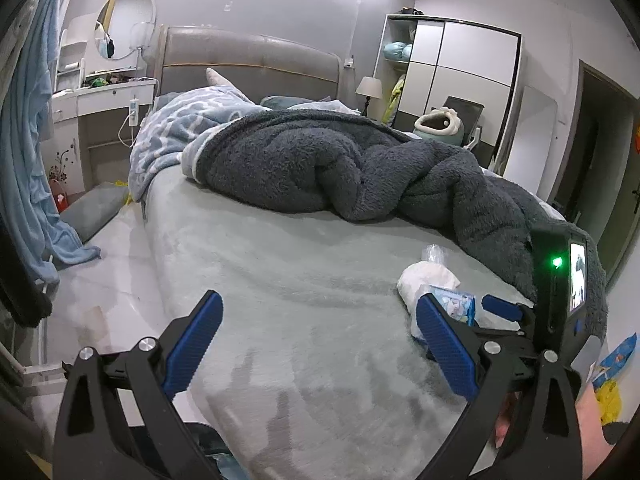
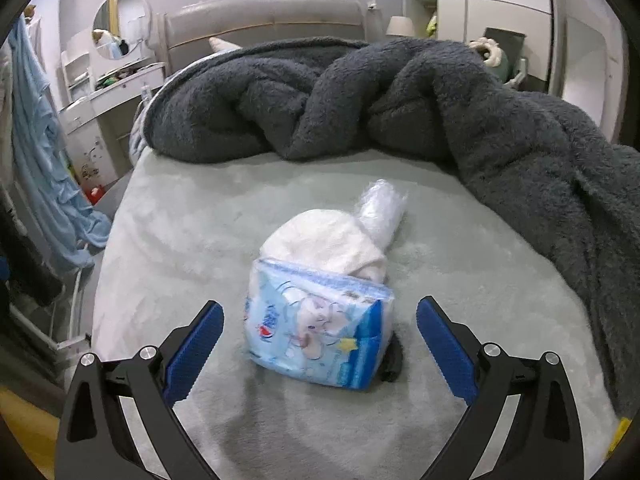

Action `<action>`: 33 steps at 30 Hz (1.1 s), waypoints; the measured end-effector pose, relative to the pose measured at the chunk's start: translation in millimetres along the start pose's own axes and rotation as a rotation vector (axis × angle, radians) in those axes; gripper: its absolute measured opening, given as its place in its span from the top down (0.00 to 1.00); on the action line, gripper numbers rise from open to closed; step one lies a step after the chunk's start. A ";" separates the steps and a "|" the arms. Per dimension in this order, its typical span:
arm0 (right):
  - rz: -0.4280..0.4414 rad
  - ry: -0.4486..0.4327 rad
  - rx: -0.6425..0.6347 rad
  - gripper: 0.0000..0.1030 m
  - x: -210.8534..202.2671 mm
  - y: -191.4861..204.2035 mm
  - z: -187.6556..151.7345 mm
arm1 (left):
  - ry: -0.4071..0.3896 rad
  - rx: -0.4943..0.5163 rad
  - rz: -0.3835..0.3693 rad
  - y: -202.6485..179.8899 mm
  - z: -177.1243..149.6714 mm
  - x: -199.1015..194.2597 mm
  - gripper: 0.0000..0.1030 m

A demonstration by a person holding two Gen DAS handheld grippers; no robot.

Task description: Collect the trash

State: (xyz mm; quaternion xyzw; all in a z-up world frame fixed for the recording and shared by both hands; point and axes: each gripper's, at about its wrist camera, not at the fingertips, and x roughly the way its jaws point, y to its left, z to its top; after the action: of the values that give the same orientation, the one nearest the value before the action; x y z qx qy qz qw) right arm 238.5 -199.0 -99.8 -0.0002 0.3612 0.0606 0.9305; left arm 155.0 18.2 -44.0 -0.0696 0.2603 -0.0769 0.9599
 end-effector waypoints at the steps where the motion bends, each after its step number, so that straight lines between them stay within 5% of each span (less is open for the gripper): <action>1: 0.011 0.004 -0.009 0.07 -0.3 1.9 0.0 | -0.003 0.011 0.006 -2.2 -0.2 0.2 0.04; 4: 0.010 0.015 -0.034 0.29 0.2 4.9 0.2 | -0.004 0.026 0.010 -7.4 -1.0 2.0 0.04; 9: 0.040 0.026 -0.029 0.35 -4.7 0.0 2.4 | 0.005 0.035 0.002 -13.9 -2.5 7.6 0.04; 23: 0.250 0.025 0.061 0.41 -31.5 -44.0 4.3 | 0.032 0.023 -0.021 -28.3 -6.3 23.8 0.04; 33: 0.305 0.013 0.112 0.41 -45.5 -83.9 4.5 | 0.075 0.023 -0.047 -44.7 -12.3 41.3 0.04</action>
State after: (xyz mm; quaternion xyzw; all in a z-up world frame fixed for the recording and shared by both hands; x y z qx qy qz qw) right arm 217.7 -287.3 -69.6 0.1062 0.3657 0.1808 0.9068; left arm 179.0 -34.3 -67.0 -0.0618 0.2934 -0.1051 0.9482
